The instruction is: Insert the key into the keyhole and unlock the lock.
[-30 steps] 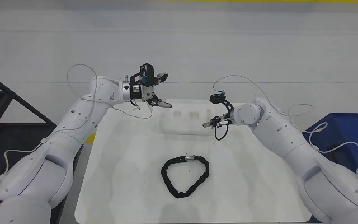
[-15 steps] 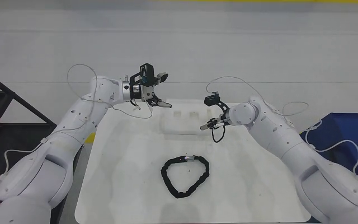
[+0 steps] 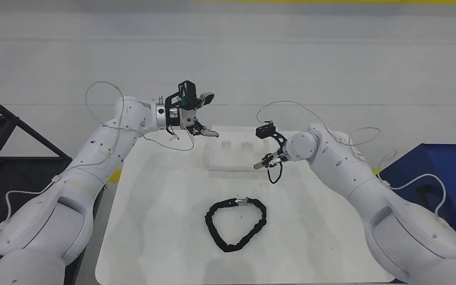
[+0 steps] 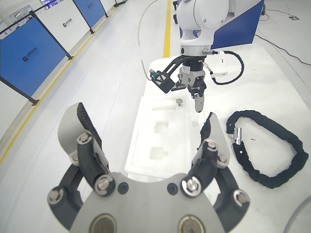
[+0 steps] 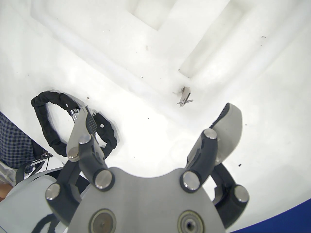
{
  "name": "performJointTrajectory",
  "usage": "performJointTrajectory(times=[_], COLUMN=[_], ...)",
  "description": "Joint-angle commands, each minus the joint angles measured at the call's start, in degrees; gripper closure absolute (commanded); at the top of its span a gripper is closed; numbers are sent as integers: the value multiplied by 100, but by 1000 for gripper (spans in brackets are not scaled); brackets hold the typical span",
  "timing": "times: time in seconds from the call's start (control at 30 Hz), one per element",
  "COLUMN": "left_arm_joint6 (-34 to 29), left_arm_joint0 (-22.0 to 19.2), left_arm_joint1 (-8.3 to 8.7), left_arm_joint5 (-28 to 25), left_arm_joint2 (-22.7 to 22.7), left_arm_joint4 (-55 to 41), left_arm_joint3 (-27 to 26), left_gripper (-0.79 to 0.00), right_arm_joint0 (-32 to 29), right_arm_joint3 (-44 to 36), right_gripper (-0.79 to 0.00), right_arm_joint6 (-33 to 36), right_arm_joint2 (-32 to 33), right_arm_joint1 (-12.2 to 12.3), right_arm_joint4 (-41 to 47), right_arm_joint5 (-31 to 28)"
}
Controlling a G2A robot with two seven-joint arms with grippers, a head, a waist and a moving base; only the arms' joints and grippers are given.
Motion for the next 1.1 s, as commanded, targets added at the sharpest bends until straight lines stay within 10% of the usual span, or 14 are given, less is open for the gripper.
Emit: performJointTrajectory(times=[0.0, 0.3, 1.07], left_arm_joint6=[0, 0, 0], left_arm_joint0=[0, 0, 0], left_arm_joint1=[0, 0, 0], left_arm_joint5=[0, 0, 0], left_arm_joint2=[0, 0, 0], left_arm_joint4=[0, 0, 0], left_arm_joint3=[0, 0, 0], left_gripper=[-785, -785, -785], right_arm_joint0=[25, 136, 156], right_arm_joint3=[89, 415, 1089], right_gripper=[-736, -388, -231], right_arm_joint6=[-30, -72, -362], right_arm_joint2=[-25, -129, -38], right_arm_joint1=[-54, -287, -667], right_arm_joint4=[-87, -501, -910], right_arm_joint5=[46, 249, 382])
